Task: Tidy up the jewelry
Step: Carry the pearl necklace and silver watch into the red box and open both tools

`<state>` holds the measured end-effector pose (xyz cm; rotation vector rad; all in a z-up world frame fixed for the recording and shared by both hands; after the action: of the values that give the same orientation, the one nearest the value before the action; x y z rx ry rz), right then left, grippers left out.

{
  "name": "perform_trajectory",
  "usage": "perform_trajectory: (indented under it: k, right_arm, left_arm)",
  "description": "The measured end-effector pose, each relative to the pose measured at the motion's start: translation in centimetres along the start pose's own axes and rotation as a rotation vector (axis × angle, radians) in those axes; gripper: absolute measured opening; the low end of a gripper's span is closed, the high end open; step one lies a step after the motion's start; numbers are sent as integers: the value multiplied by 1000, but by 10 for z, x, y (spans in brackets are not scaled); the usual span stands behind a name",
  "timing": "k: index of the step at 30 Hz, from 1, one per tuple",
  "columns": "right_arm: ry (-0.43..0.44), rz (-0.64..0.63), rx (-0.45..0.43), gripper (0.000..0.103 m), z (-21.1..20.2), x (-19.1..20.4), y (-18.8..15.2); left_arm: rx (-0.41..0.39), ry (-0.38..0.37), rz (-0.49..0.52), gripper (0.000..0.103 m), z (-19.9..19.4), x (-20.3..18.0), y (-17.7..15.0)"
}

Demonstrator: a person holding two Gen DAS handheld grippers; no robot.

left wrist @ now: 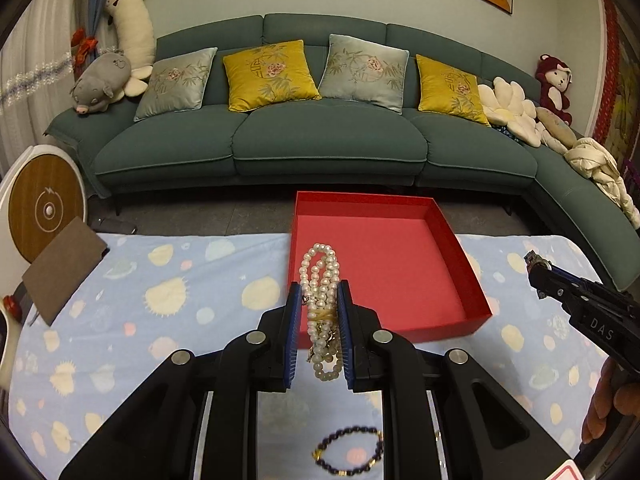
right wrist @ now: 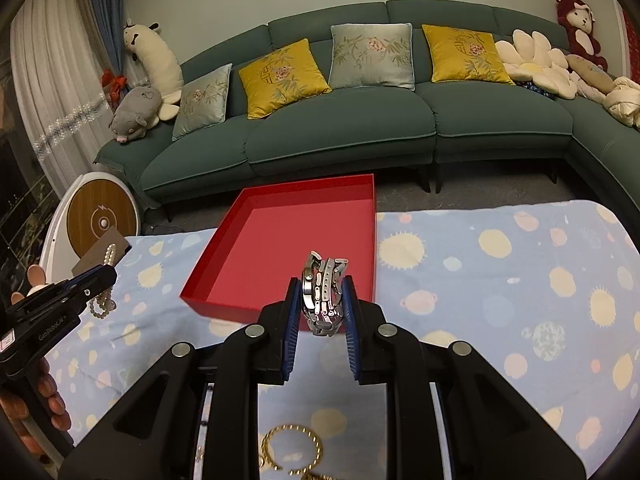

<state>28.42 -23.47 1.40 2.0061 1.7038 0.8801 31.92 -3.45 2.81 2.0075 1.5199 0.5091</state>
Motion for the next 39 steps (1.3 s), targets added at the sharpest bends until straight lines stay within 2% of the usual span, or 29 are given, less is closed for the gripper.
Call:
perform_trajectory:
  k: [8,14,19,25,30,32,39]
  right_arm:
    - [-23,-10,24,20,74,-1,65]
    - [-10,4,84,20,128,-3,89]
    - [-25,7,134,20,161,-11,90]
    - [-48,-3,153,20,180,-14,90]
    - [-62,-15,131,22,185,-14,90]
    - [-66,-13,121,27,184,-15,90]
    - [-50,-14,117,28,180,-18,84]
  left_arm:
    - [20,2,30,15,76,-18,67]
    - [69,-21,-23,15,130,-21,94]
    - [94,18,-11,15,163,-23,94]
    - [106,62,13,16,187,-22,92]
    - [96,97,26,21,196,-21,89]
    - [102,103,33,31,197,-20,88]
    - [118,135,102,32,194,-19,74]
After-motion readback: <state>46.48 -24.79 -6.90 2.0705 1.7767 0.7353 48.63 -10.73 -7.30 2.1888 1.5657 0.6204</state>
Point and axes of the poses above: each gripper's, at about its wrist camera, not at the fingertips, and z roughly the way its jaws point, x to its left, y to its top, the point moved 8 cm from there along z, roughly the way its jaws point, and after that the axes turned 9 degrees about x, right-handed, at the moved point
